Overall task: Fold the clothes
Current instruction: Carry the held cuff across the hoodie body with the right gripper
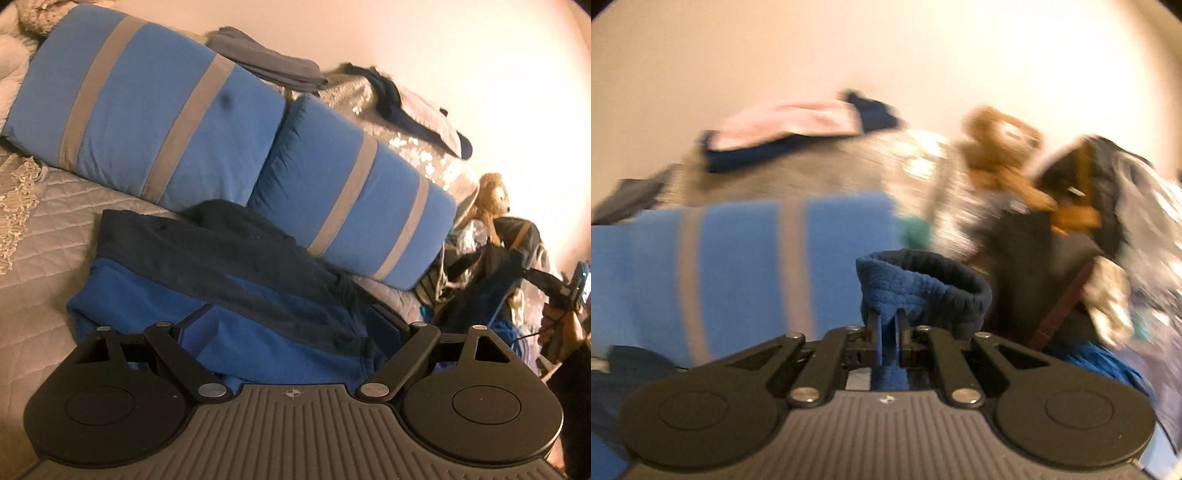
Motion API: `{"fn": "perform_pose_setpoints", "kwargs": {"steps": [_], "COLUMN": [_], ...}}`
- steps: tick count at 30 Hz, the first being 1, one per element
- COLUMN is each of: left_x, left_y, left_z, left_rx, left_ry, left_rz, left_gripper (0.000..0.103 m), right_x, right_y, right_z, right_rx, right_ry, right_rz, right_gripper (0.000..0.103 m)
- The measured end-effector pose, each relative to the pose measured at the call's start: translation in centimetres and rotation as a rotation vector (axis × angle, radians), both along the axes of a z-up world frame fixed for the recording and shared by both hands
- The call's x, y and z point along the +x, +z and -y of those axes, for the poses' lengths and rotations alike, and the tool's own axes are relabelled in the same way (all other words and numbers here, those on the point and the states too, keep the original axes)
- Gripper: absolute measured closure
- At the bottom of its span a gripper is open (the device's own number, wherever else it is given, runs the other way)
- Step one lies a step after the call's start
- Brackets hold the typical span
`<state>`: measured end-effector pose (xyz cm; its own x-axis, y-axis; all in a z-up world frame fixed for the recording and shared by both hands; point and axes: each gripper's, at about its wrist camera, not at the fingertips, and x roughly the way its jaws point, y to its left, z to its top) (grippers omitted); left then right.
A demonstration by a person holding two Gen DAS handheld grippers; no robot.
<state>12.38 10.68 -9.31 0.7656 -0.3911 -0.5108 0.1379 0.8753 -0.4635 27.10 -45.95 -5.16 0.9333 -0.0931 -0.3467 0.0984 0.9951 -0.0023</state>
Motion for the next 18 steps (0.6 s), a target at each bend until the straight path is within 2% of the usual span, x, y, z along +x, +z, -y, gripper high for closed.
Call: {"fn": "perform_pose_setpoints", "kwargs": {"steps": [7, 13, 18], "left_x": [-0.2, -0.2, -0.2], "left_y": [0.0, -0.6, -1.2], "left_z": [-1.9, -3.4, -4.0], "left_rx": [-0.052, -0.098, -0.105], "left_ry": [0.033, 0.063, 0.076], "left_rz": [0.025, 0.016, 0.004], "left_gripper": [0.015, 0.015, 0.015], "right_x": [2.5, 3.8, 3.0], "right_y": [0.4, -2.9, -7.1], "right_z": [-12.4, -22.1, -29.3], "right_rx": [-0.02, 0.022, 0.029], "right_ry": [0.238, 0.39, 0.504], "right_rz": [0.006, -0.045, -0.112], "right_gripper": [0.097, 0.097, 0.097]}}
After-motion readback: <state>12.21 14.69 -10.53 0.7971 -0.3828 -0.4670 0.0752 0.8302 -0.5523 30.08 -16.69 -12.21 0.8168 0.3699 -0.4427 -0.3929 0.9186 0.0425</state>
